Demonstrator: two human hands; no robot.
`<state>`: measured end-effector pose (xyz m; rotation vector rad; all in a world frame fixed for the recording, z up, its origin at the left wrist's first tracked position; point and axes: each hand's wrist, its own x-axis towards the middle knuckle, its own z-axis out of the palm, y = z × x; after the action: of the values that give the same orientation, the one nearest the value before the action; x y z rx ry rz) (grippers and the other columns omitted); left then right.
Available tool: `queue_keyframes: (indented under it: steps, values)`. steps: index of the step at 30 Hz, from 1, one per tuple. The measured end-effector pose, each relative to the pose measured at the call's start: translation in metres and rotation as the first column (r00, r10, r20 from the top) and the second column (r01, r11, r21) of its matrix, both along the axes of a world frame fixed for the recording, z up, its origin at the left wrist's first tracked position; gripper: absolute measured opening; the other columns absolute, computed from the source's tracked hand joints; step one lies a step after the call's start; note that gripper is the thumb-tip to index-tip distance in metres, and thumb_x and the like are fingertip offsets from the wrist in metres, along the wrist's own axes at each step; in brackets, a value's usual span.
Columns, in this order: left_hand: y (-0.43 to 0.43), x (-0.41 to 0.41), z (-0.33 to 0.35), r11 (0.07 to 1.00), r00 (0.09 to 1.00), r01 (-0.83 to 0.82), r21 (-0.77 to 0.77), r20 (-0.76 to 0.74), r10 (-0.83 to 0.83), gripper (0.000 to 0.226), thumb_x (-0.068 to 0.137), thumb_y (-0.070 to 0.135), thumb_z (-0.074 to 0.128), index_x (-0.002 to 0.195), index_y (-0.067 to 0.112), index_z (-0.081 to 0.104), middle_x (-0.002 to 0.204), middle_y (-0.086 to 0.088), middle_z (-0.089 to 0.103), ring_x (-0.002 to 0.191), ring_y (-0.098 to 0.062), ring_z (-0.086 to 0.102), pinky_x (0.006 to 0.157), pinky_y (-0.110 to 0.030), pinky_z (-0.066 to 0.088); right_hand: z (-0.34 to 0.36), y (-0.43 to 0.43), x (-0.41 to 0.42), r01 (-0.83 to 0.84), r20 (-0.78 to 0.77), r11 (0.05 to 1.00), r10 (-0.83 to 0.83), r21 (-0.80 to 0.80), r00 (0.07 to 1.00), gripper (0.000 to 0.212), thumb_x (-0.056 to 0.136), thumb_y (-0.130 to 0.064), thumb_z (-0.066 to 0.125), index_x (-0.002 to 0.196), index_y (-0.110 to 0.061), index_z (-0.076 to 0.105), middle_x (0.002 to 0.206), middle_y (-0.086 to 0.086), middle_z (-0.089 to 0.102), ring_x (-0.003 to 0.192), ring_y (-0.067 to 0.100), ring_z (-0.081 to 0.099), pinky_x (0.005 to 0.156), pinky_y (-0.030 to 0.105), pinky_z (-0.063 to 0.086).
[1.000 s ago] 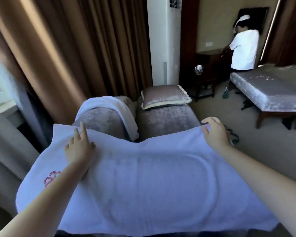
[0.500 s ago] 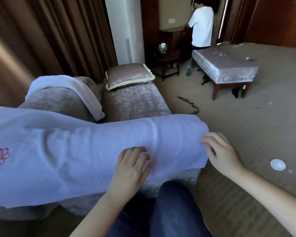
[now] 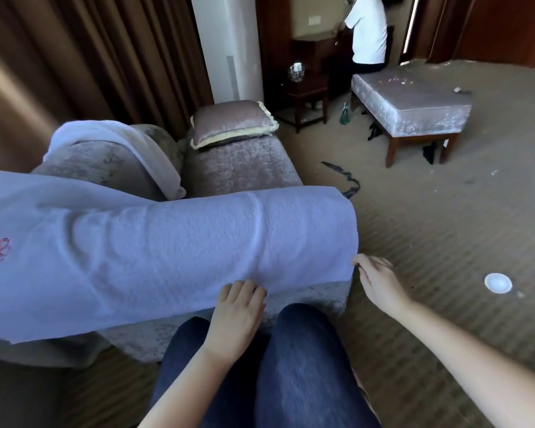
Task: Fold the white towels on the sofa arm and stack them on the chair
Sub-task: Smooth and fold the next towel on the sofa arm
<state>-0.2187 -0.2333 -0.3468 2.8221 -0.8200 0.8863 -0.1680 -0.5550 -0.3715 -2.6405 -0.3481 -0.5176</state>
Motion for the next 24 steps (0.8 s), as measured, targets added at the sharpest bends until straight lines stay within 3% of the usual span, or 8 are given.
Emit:
queue_keyframes:
  steps: [2, 5, 8, 11, 13, 16, 19, 24]
  values:
    - [-0.004, -0.002, -0.002, 1.0, 1.0, -0.013, 0.007, -0.021, 0.013, 0.013, 0.079, 0.011, 0.067, 0.087, 0.014, 0.057, 0.085, -0.002, 0.053, 0.077, -0.026, 0.047, 0.071, -0.035, 0.035, -0.003, -0.001, -0.003, -0.079, 0.021, 0.997, 0.079, 0.025, 0.997, 0.057, 0.077, 0.019, 0.057, 0.109, -0.027, 0.053, 0.1, 0.005, 0.069, 0.089, 0.031, 0.065, 0.078, 0.042, 0.053]
    - [-0.009, -0.005, -0.005, 1.0, 0.999, -0.02, 0.018, -0.046, 0.021, 0.017, 0.074, 0.007, 0.069, 0.087, 0.014, 0.061, 0.083, -0.002, 0.053, 0.075, -0.025, 0.047, 0.072, -0.034, 0.035, -0.001, -0.005, -0.011, -0.145, 0.171, 0.989, 0.142, 0.007, 0.975, 0.052, 0.072, 0.023, 0.061, 0.11, -0.011, 0.07, 0.103, 0.004, 0.071, 0.098, 0.018, 0.061, 0.085, 0.032, 0.047]
    - [-0.011, -0.006, -0.01, 0.997, 0.995, -0.072, 0.042, -0.072, 0.075, 0.031, 0.067, 0.01, 0.076, 0.094, 0.012, 0.06, 0.088, -0.003, 0.055, 0.077, -0.026, 0.047, 0.074, -0.037, 0.035, 0.009, -0.009, -0.02, -0.139, 0.364, 0.99, 0.133, -0.01, 0.922, 0.024, 0.08, 0.004, 0.058, 0.092, -0.007, 0.076, 0.09, 0.001, 0.073, 0.094, 0.012, 0.058, 0.083, 0.025, 0.041]
    - [-0.011, -0.005, -0.016, 0.982, 0.982, -0.179, 0.065, -0.053, 0.182, 0.049, 0.057, 0.01, 0.074, 0.101, 0.008, 0.053, 0.097, -0.009, 0.056, 0.083, -0.028, 0.044, 0.079, -0.04, 0.035, 0.023, -0.016, -0.028, -0.147, 0.475, 0.988, 0.148, -0.039, 0.868, 0.024, 0.084, -0.004, 0.052, 0.081, -0.008, 0.076, 0.082, -0.002, 0.072, 0.091, 0.009, 0.058, 0.078, 0.028, 0.04]
    - [-0.007, -0.003, -0.017, 0.967, 0.97, -0.24, 0.081, -0.004, 0.241, 0.049, 0.055, -0.006, 0.055, 0.102, 0.006, 0.051, 0.101, -0.011, 0.051, 0.084, -0.03, 0.044, 0.079, -0.042, 0.036, 0.032, -0.021, -0.033, -0.15, 0.498, 0.987, 0.159, -0.059, 0.852, 0.025, 0.083, -0.002, 0.051, 0.08, -0.009, 0.075, 0.082, -0.002, 0.072, 0.09, 0.008, 0.059, 0.076, 0.029, 0.04]
    - [0.002, 0.0, -0.008, 0.952, 0.953, -0.303, 0.039, 0.002, 0.303, 0.045, 0.059, -0.011, 0.032, 0.095, 0.006, 0.052, 0.094, -0.011, 0.051, 0.077, -0.03, 0.043, 0.071, -0.04, 0.036, 0.044, -0.027, -0.036, -0.149, 0.508, 0.986, 0.164, -0.069, 0.845, 0.025, 0.085, -0.001, 0.051, 0.082, -0.008, 0.075, 0.085, -0.001, 0.072, 0.09, 0.01, 0.059, 0.077, 0.029, 0.041]
    - [0.018, -0.001, 0.007, 0.965, 0.965, -0.262, 0.006, -0.025, 0.262, 0.037, 0.056, -0.001, 0.039, 0.089, 0.009, 0.053, 0.086, -0.008, 0.056, 0.075, -0.03, 0.043, 0.065, -0.038, 0.029, 0.05, -0.029, -0.035, -0.134, 0.51, 0.99, 0.134, -0.037, 0.85, 0.026, 0.087, 0.0, 0.049, 0.087, -0.006, 0.074, 0.087, 0.003, 0.069, 0.088, 0.016, 0.058, 0.078, 0.027, 0.041]
    - [0.078, -0.025, 0.025, 0.955, 0.95, -0.297, 0.014, -0.096, 0.297, 0.023, 0.07, 0.016, 0.044, 0.082, 0.011, 0.062, 0.08, -0.004, 0.059, 0.071, -0.031, 0.052, 0.062, -0.039, 0.04, 0.061, -0.019, -0.025, -0.143, 0.41, 0.981, 0.079, 0.128, 0.909, 0.027, 0.082, 0.002, 0.042, 0.096, -0.002, 0.065, 0.108, 0.006, 0.06, 0.099, 0.021, 0.055, 0.096, 0.013, 0.035]
